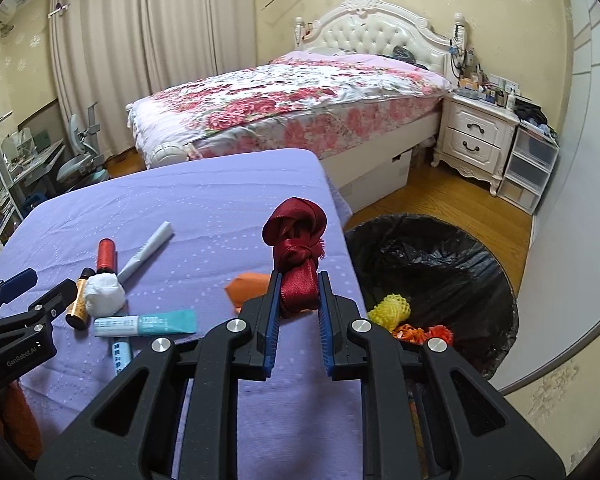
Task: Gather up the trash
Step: 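Grasp the white crumpled tissue with the left tool while the right tool holds the ribbon, then carry the tissue and ribbon with both tools over the black bin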
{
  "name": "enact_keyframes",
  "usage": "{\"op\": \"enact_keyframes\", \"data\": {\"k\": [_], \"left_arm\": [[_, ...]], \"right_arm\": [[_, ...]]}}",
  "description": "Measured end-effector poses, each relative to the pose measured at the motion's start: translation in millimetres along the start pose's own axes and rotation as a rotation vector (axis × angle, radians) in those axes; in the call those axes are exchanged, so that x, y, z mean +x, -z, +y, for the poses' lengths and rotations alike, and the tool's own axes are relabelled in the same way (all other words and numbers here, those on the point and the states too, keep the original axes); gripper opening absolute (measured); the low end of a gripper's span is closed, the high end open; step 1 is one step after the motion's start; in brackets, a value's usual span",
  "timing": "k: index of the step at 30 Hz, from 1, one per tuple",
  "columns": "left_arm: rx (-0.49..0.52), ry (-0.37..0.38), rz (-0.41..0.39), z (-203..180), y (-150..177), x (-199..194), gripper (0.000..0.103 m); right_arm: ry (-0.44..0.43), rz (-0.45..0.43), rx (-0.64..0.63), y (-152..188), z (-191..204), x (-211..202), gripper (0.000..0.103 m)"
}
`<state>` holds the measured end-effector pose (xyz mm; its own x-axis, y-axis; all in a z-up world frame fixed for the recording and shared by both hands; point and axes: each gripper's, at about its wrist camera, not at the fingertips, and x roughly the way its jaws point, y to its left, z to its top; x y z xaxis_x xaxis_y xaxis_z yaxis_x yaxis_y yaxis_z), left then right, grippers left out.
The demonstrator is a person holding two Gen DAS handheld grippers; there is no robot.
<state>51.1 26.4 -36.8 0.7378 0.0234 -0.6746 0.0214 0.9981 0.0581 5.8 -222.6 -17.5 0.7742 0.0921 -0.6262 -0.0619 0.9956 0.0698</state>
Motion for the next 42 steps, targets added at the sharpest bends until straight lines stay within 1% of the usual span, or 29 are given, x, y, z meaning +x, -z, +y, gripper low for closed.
{"op": "enact_keyframes", "data": {"k": [4, 5, 7, 9, 14, 16, 17, 18, 21, 25, 31, 37, 42], "left_arm": [[0.024, 0.005, 0.007, -10, -2, 6, 0.079], [0.031, 0.007, 0.009, -12, -3, 8, 0.077], [0.047, 0.010, 0.020, -16, -3, 12, 0.071], [0.058, 0.012, 0.024, -20, -2, 15, 0.069], [0.085, 0.022, 0.057, -26, 1, 26, 0.056], [0.086, 0.041, 0.077, -27, 4, 30, 0.045], [0.083, 0.055, 0.087, -27, 5, 32, 0.042], [0.080, 0.067, 0.094, -27, 6, 33, 0.037], [0.090, 0.069, 0.079, -29, 8, 30, 0.033], [0.080, 0.082, 0.053, -28, 6, 19, 0.032], [0.067, 0.108, -0.008, -28, -2, -4, 0.032], [0.061, 0.145, -0.088, -39, -15, -25, 0.032], [0.082, 0.175, -0.138, -56, -30, -27, 0.032]], "right_arm": [[-0.001, 0.003, 0.018, 2, -10, 2, 0.017], [-0.002, 0.004, 0.022, 3, -12, 3, 0.017], [-0.004, 0.006, 0.029, 5, -15, 5, 0.017], [-0.007, 0.009, 0.036, 6, -17, 7, 0.017], [-0.013, 0.016, 0.048, 8, -21, 10, 0.017], [-0.015, 0.019, 0.051, 8, -22, 11, 0.017], [-0.016, 0.020, 0.051, 9, -22, 12, 0.017], [-0.014, 0.019, 0.051, 8, -22, 11, 0.017], [-0.014, 0.020, 0.054, 11, -23, 13, 0.017], [-0.012, 0.018, 0.061, 12, -26, 14, 0.017], [-0.001, -0.004, 0.069, 11, -32, 5, 0.017], [0.031, -0.033, 0.079, 6, -43, -6, 0.017], [0.072, -0.049, 0.087, 1, -57, -11, 0.017]]}}
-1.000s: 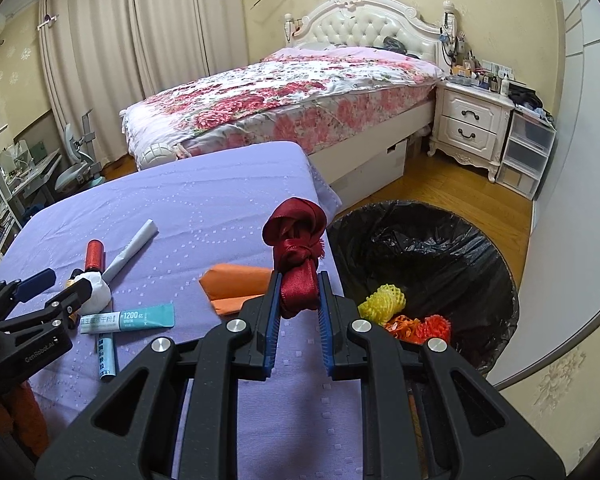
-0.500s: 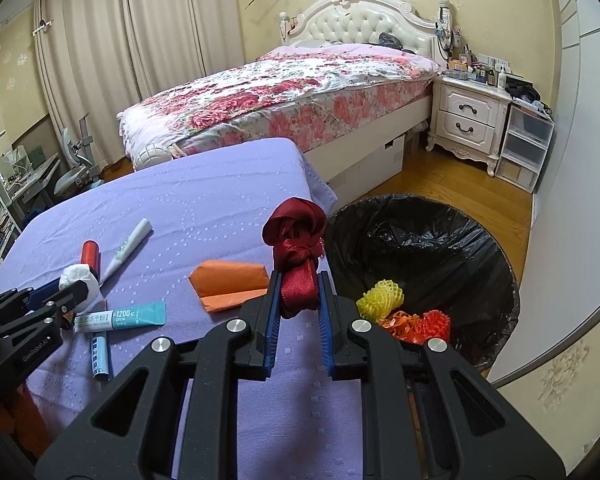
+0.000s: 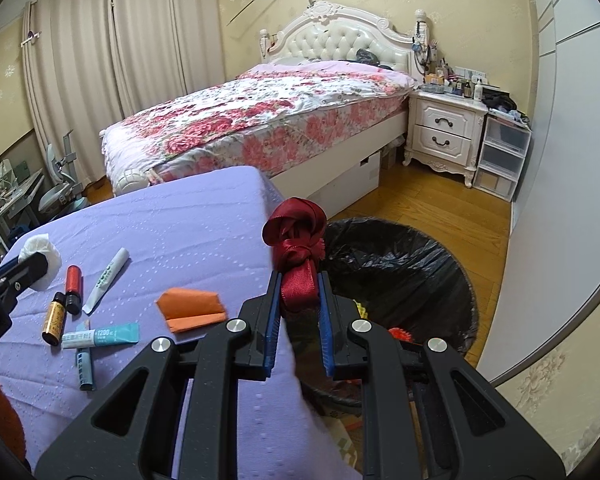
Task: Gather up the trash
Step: 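Carry the tissue and ribbon with both tools over the black bin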
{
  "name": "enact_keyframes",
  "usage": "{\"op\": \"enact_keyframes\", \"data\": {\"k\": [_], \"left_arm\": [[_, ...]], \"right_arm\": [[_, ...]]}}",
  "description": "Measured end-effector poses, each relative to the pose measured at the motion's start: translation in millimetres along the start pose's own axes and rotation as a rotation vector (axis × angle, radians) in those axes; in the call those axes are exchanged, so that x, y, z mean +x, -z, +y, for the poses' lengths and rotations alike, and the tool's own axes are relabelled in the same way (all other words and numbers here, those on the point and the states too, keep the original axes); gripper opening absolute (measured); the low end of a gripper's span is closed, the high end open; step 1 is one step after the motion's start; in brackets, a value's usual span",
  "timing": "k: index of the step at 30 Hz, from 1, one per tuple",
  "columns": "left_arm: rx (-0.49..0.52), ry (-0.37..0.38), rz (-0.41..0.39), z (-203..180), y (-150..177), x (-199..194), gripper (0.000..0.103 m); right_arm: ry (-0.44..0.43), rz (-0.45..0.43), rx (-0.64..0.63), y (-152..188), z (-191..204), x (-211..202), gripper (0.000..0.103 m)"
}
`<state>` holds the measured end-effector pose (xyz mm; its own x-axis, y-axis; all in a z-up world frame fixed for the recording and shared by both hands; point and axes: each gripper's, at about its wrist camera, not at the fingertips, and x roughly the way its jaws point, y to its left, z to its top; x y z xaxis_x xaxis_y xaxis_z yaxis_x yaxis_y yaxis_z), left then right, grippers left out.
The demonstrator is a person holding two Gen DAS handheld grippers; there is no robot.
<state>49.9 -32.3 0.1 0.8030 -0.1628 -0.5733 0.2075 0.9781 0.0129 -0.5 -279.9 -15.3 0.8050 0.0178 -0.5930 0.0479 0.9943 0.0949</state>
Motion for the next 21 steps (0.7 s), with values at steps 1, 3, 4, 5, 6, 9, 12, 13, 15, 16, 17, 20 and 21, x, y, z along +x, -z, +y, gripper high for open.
{"op": "enact_keyframes", "data": {"k": [1, 3, 4, 5, 6, 9, 12, 13, 15, 16, 17, 20, 21], "left_arm": [[0.006, 0.008, -0.007, -5, -3, 2, 0.032], [0.021, 0.022, -0.019, -15, -7, 6, 0.032], [0.027, 0.032, -0.022, -22, -10, 10, 0.032], [0.030, 0.038, -0.025, -27, -12, 12, 0.032], [0.034, 0.045, -0.026, -32, -14, 16, 0.032], [0.047, 0.064, -0.027, -49, -21, 28, 0.032], [0.065, 0.078, -0.030, -64, -24, 37, 0.032], [0.072, 0.085, -0.030, -70, -25, 41, 0.032], [0.085, 0.093, -0.023, -80, -25, 48, 0.032], [0.092, 0.097, -0.018, -86, -25, 52, 0.032], [0.099, 0.100, -0.012, -90, -25, 56, 0.032], [0.118, 0.101, 0.005, -100, -24, 68, 0.032], [0.121, 0.101, 0.012, -102, -24, 72, 0.032]], "right_arm": [[0.009, -0.004, 0.001, -2, -2, 0, 0.017], [0.027, -0.012, 0.005, -5, -7, -1, 0.017], [0.032, -0.014, 0.007, -6, -10, -1, 0.017], [0.040, -0.017, 0.009, -6, -12, 0, 0.017], [0.046, -0.020, 0.011, -8, -15, 0, 0.017], [0.062, -0.025, 0.021, -9, -24, 2, 0.017], [0.076, -0.028, 0.027, -9, -31, 4, 0.017], [0.081, -0.029, 0.030, -9, -33, 5, 0.017], [0.087, -0.030, 0.036, -9, -38, 8, 0.017], [0.091, -0.030, 0.039, -10, -41, 9, 0.017], [0.095, -0.028, 0.042, -10, -44, 11, 0.017], [0.104, -0.026, 0.055, -9, -52, 17, 0.017], [0.105, -0.025, 0.059, -10, -54, 19, 0.017]]}}
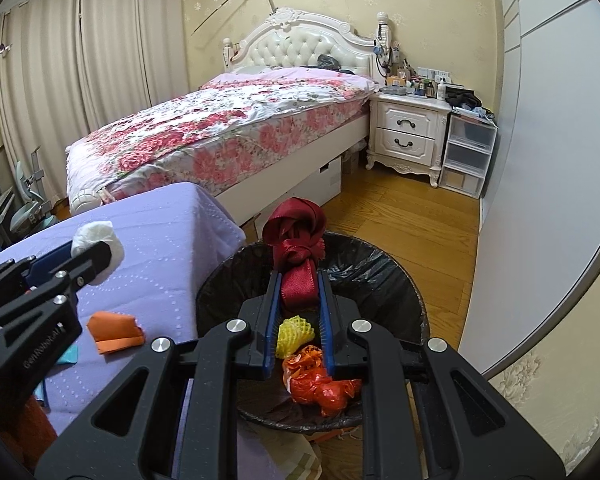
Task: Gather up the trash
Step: 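Carry the tissue and ribbon with both tools over the black bin, then open both tools to drop the tissue and ribbon into the bin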
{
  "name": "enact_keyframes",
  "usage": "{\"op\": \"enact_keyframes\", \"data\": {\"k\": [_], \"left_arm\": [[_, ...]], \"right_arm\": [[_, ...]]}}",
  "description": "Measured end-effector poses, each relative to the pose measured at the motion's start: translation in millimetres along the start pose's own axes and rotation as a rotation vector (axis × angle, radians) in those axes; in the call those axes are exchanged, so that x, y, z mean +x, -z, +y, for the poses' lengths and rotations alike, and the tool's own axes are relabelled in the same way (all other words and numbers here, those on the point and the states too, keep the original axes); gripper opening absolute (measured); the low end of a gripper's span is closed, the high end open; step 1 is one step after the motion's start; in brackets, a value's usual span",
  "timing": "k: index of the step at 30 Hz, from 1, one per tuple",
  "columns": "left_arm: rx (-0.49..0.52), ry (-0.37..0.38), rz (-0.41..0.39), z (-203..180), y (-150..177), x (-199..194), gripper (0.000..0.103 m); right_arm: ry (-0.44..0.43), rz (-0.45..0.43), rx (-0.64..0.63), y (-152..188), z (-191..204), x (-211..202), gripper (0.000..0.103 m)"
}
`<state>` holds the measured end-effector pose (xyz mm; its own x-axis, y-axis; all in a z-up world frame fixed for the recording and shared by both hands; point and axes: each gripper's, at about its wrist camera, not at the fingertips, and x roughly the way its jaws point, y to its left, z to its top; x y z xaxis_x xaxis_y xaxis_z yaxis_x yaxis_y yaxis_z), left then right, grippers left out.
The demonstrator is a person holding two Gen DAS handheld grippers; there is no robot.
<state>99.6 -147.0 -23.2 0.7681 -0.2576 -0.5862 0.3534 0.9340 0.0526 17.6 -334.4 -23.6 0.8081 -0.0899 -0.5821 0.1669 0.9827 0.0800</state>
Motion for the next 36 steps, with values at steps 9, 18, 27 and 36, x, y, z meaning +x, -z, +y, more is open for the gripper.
{"op": "enact_keyframes", "data": {"k": [9, 18, 27, 36], "left_arm": [[0.032, 0.008, 0.040, -17, 0, 26, 0.032], [0.058, 0.011, 0.067, -33, -3, 45, 0.032], [0.064, 0.010, 0.090, -39, -7, 59, 0.034], [0.040, 0.004, 0.085, -35, -8, 57, 0.068]], "right_arm": [[0.018, 0.018, 0.039, 2, -18, 17, 0.017], [0.026, 0.041, 0.062, 0, -28, 34, 0.017], [0.032, 0.054, 0.074, 0, -36, 45, 0.018], [0.057, 0.040, 0.091, 1, -40, 45, 0.038]]}}
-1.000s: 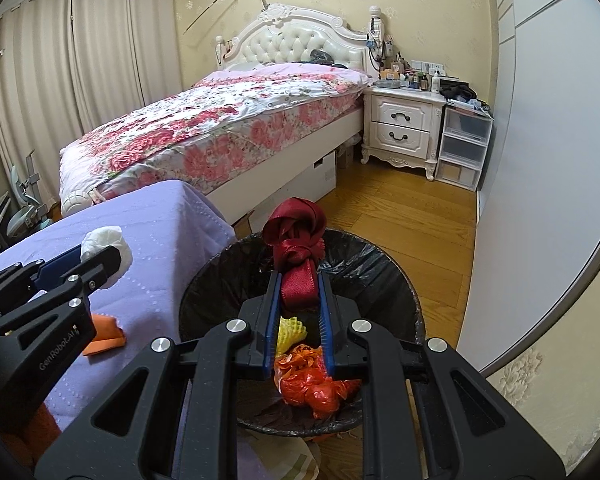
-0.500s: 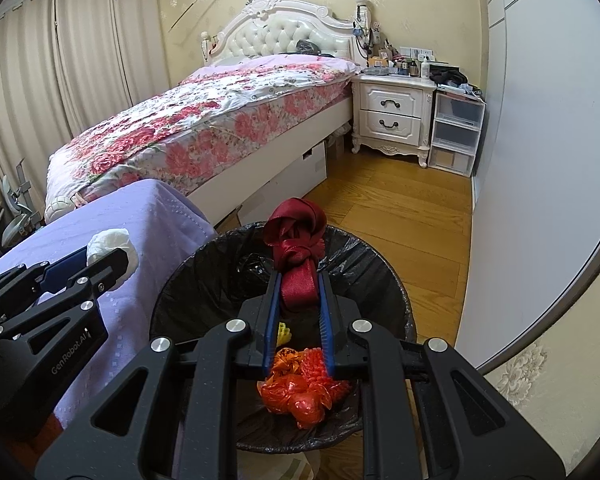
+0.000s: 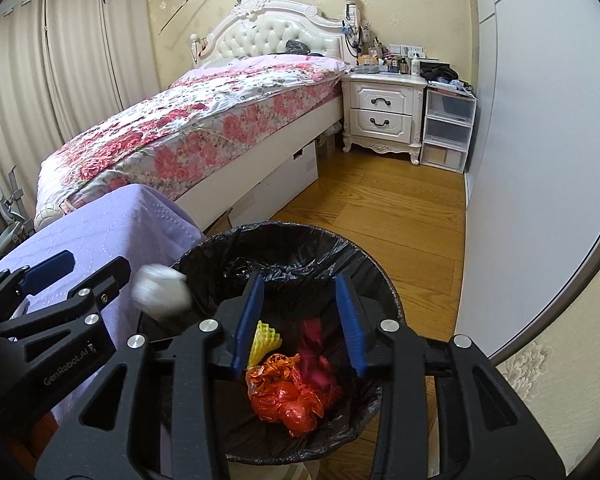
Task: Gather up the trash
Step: 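Open both tools to drop the tissue and ribbon into the bin, then move both open tools back over the remaining trash on the table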
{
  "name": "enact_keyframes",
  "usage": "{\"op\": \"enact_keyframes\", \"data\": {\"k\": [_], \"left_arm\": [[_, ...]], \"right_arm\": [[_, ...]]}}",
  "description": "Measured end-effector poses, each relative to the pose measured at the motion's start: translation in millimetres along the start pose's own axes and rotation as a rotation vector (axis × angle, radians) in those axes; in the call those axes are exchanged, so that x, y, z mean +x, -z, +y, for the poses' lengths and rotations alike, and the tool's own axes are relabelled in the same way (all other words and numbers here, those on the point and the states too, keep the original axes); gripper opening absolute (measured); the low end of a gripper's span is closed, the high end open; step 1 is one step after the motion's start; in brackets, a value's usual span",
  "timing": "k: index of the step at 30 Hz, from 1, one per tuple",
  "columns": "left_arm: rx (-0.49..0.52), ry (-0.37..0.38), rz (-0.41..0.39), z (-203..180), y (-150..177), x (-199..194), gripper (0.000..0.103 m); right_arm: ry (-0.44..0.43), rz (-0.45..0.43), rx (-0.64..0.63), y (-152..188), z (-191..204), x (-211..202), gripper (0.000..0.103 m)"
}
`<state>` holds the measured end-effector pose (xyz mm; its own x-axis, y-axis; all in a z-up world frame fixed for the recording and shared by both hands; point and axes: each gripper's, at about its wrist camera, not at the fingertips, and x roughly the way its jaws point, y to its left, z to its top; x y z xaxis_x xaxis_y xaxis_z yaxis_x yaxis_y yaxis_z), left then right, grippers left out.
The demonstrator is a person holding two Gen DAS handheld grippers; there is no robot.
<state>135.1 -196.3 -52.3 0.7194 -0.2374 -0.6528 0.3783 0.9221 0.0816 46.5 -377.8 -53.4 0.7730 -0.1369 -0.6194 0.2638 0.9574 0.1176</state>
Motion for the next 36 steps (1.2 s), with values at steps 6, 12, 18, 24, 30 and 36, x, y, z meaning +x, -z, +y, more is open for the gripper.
{"op": "enact_keyframes", "data": {"k": [6, 12, 18, 24, 30, 36], "left_arm": [[-0.001, -0.036, -0.006, 5, 2, -11, 0.075], [-0.035, -0.050, -0.005, 26, 11, -38, 0.077], [-0.054, -0.086, 0.002, 54, 31, -67, 0.078], [-0.099, -0.150, 0.017, 88, 54, -93, 0.078], [-0.165, -0.215, 0.036, 129, 78, -114, 0.078], [-0.233, -0.285, 0.048, 167, 98, -131, 0.078]], "right_arm": [[0.020, -0.014, 0.010, -2, -2, -10, 0.051], [0.021, -0.015, 0.011, 0, 3, -27, 0.056], [-0.032, 0.001, -0.024, 13, 24, -45, 0.056], [-0.106, 0.019, -0.074, 27, 57, -60, 0.056], [-0.171, 0.042, -0.146, 41, 94, -71, 0.056], [-0.232, 0.074, -0.220, 57, 134, -76, 0.056]]}}
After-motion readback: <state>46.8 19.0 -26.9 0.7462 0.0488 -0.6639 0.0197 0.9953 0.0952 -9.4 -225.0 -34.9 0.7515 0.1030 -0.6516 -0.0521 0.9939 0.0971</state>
